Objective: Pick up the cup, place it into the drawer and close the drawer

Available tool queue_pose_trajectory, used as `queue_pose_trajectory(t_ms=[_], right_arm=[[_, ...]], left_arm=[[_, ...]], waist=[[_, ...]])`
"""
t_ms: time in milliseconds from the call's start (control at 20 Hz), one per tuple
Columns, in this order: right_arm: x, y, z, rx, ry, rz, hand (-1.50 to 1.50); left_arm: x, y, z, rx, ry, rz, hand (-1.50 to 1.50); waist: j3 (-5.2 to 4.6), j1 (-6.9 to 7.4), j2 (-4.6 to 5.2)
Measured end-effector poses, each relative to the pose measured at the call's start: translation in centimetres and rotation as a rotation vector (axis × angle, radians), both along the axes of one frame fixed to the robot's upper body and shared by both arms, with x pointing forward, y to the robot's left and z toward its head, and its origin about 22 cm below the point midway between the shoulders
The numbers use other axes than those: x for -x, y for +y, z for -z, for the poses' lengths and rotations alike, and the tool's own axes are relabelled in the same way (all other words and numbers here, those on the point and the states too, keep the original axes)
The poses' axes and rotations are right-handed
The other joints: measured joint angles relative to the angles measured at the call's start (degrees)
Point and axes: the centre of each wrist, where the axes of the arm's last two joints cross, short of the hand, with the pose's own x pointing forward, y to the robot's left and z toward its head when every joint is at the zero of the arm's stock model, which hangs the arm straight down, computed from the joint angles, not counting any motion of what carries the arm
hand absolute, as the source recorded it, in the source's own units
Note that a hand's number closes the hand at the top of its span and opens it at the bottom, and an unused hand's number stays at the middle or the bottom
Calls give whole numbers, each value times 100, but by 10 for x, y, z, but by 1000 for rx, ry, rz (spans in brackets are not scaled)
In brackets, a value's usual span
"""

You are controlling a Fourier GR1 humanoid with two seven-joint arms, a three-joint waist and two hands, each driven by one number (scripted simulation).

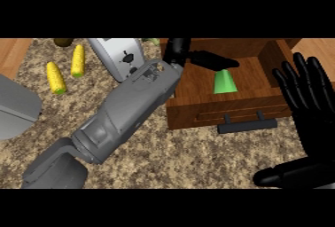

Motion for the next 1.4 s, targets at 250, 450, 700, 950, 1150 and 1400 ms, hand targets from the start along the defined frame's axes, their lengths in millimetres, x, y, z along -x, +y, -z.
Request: queue_pose_trajectory(t_ms=[250, 450, 700, 950, 1150, 1400], right_arm=[[5, -10, -1, -22, 14, -12, -150], [9, -23, -3, 2, 14, -23, 150], [19, -30, -4, 144, 9, -46, 150], [25, -34, -11, 279, 9, -39, 150], [29, -32, -6, 379, 22, -35, 150], [24, -29, 6, 456, 56, -10, 150]], left_arm=[[1, -3, -12, 125, -34, 50, -150], [2, 2, -12, 198, -13, 66, -150], [2, 26, -15, 268, -6, 45, -150], [7, 69, -7, 324, 19, -12, -150], [20, 110, 11, 339, 33, -53, -150], [45, 167, 23, 359, 51, -86, -150]], waist=[[-3, 212, -56], [-5, 403, -104], [-9, 611, -167], [-11, 738, -198], [-11, 782, -200], [-9, 779, -183]])
